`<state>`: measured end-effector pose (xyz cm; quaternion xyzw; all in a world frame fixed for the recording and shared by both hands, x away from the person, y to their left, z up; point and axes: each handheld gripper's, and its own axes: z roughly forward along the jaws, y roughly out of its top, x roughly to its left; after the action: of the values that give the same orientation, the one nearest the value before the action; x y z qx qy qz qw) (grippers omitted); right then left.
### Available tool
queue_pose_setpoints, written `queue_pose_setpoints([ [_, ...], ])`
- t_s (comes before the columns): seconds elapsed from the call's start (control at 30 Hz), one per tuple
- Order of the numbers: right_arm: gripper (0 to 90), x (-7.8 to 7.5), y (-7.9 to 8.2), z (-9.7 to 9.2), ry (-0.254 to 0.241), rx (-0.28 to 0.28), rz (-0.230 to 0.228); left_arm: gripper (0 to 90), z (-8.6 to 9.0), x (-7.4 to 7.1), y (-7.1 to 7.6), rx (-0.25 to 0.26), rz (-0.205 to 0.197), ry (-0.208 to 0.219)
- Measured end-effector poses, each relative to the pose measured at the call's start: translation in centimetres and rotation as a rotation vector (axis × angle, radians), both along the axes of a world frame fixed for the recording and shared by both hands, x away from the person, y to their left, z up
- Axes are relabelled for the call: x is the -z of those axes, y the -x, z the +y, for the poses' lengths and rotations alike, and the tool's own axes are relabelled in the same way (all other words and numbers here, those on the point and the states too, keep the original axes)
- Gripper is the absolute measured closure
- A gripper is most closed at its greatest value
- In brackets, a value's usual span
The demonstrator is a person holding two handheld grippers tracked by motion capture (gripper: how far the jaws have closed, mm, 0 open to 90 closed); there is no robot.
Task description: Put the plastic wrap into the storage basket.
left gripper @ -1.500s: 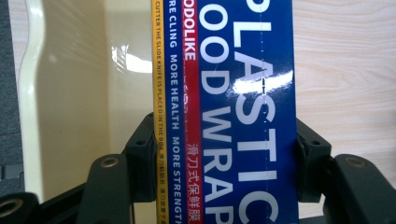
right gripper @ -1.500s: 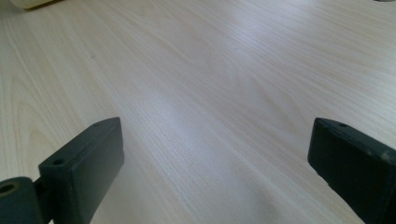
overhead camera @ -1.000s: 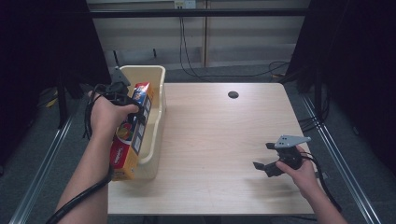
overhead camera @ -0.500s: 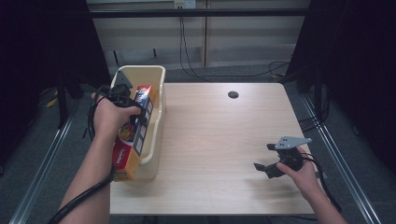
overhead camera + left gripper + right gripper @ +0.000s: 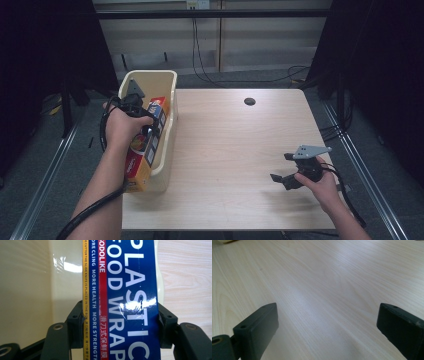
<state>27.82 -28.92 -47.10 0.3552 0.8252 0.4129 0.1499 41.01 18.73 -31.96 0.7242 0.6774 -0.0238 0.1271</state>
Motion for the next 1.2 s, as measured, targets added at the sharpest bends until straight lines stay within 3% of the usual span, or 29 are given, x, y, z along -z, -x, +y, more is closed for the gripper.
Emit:
queue_pose_setpoints([
  [0.47,3.7,-0.1,-0.1,0.3,0.012,-0.014,-0.006,39.7,-0.3,1.3,-0.4,-0.005,0.012,0.003],
  [0.93,3.8,0.0,0.1,-0.1,0.007,0.002,-0.002,37.1,-0.6,2.5,-0.9,-0.008,0.054,-0.001],
  [1.0,3.8,0.0,0.0,-0.1,0.001,-0.004,0.001,36.5,-0.8,2.5,-0.8,-0.012,0.040,-0.005],
  [1.03,3.8,0.0,0.0,0.0,0.004,-0.005,0.001,37.5,-0.7,1.7,-0.8,-0.015,0.001,0.005],
  [1.2,3.8,0.0,0.0,0.2,0.003,-0.012,-0.002,33.4,-0.8,0.3,-0.6,-0.015,-0.027,0.012],
])
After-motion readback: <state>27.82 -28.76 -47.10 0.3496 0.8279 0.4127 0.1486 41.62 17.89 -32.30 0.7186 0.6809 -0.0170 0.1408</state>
